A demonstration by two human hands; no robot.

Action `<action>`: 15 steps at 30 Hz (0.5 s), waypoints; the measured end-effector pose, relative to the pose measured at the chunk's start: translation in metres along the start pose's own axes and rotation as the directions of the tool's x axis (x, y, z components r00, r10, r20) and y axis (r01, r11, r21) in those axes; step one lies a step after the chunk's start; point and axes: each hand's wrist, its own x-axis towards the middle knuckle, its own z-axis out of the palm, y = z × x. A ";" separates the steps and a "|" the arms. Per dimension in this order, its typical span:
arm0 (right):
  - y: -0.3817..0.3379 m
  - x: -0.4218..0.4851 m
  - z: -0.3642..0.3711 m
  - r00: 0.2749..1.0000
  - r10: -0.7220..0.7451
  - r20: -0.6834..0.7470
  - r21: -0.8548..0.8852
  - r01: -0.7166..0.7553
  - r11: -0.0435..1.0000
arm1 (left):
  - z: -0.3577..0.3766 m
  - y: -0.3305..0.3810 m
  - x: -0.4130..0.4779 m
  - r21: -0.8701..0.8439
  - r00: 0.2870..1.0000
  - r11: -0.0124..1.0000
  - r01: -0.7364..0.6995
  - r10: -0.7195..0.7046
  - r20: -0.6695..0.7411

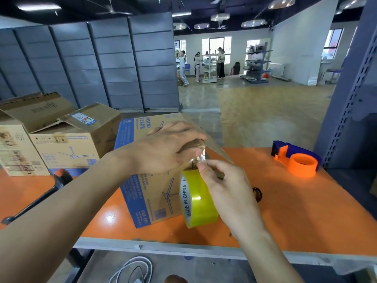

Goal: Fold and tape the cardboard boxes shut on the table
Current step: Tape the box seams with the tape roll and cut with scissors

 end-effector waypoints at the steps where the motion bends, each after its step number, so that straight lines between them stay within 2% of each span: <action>1: 0.000 -0.001 0.000 1.000 -0.001 -0.003 -0.005 0.001 1.000 | 0.000 0.000 0.000 0.003 1.000 1.000 -0.003 0.003 -0.001; 9: 0.002 -0.007 0.001 0.997 -0.007 0.070 -0.102 0.015 0.995 | 0.006 0.001 -0.004 0.040 0.998 0.999 0.021 -0.019 -0.062; 13: -0.002 -0.016 0.006 0.982 0.058 0.181 0.142 -0.084 0.986 | 0.006 0.007 -0.003 0.042 0.994 0.998 0.041 -0.037 -0.099; 15: -0.002 -0.020 0.006 0.983 0.039 0.182 0.137 -0.064 0.989 | 0.007 0.006 -0.003 0.061 0.996 0.997 0.045 -0.039 -0.085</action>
